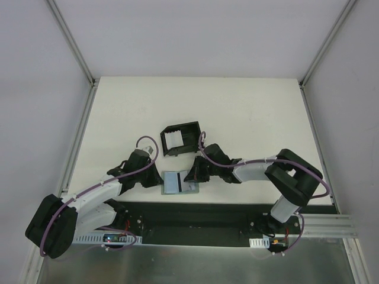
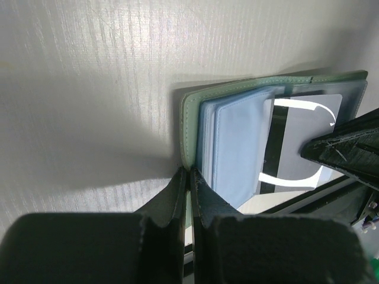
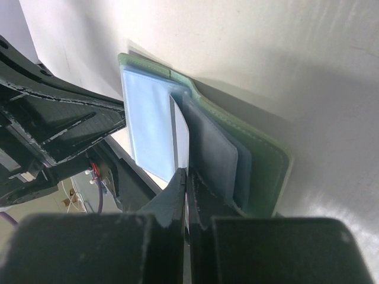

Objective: Put the credit cards into the card holder
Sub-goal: Insert the credit card into the card holder.

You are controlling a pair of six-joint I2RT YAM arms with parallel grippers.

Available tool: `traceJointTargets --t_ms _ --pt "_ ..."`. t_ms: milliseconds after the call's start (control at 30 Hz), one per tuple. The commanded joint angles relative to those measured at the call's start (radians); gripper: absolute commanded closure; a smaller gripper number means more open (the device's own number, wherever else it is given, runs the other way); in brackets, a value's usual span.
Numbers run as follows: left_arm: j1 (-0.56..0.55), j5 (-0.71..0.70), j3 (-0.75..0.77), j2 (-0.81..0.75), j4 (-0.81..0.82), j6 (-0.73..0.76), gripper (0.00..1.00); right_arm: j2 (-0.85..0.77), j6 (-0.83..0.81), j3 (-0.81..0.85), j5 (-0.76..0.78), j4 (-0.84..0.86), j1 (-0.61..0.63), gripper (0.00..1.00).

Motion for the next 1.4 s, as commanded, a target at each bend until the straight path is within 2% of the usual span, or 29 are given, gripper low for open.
traceJointTargets --t_ms 0,200,367,500,733,800,933,1033,1100,1233,1367 --pt "0.004 -0.041 0.008 0.014 -0.047 0.029 1.0 0.04 0.031 0.013 -0.003 0.049 0.016 1.0" --pt "0.004 -0.041 0.003 0.014 -0.047 0.029 1.0 0.049 0.062 0.001 0.032 0.052 0.021 1.0" --pt "0.004 -0.034 0.0 0.006 -0.047 0.029 1.0 0.03 0.06 -0.014 0.119 0.064 0.046 1.0" --pt "0.004 -0.028 -0.014 -0.011 -0.047 0.015 1.0 0.05 0.066 0.013 0.116 0.059 0.056 1.0" --pt "0.004 -0.031 -0.017 -0.023 -0.046 0.007 1.0 0.081 0.072 0.107 0.159 -0.055 0.133 0.98" --pt "0.004 -0.032 -0.02 -0.024 -0.046 0.007 1.0 0.064 0.056 0.111 0.182 -0.095 0.13 0.92" --pt "0.004 -0.032 -0.025 -0.037 -0.046 0.009 1.0 -0.011 -0.003 0.128 0.269 -0.242 0.118 0.6" --pt "0.004 -0.031 -0.025 -0.04 -0.044 0.01 1.0 -0.052 -0.049 0.156 0.326 -0.342 0.121 0.47" --pt "0.004 -0.026 -0.023 -0.041 -0.046 0.01 1.0 -0.066 -0.06 0.163 0.332 -0.364 0.121 0.43" --pt "0.004 -0.018 -0.017 -0.043 -0.046 0.012 1.0 -0.037 -0.075 0.197 0.293 -0.362 0.133 0.41" --pt "0.004 -0.012 -0.011 -0.04 -0.046 0.015 1.0 0.03 -0.092 0.271 0.251 -0.369 0.162 0.44"
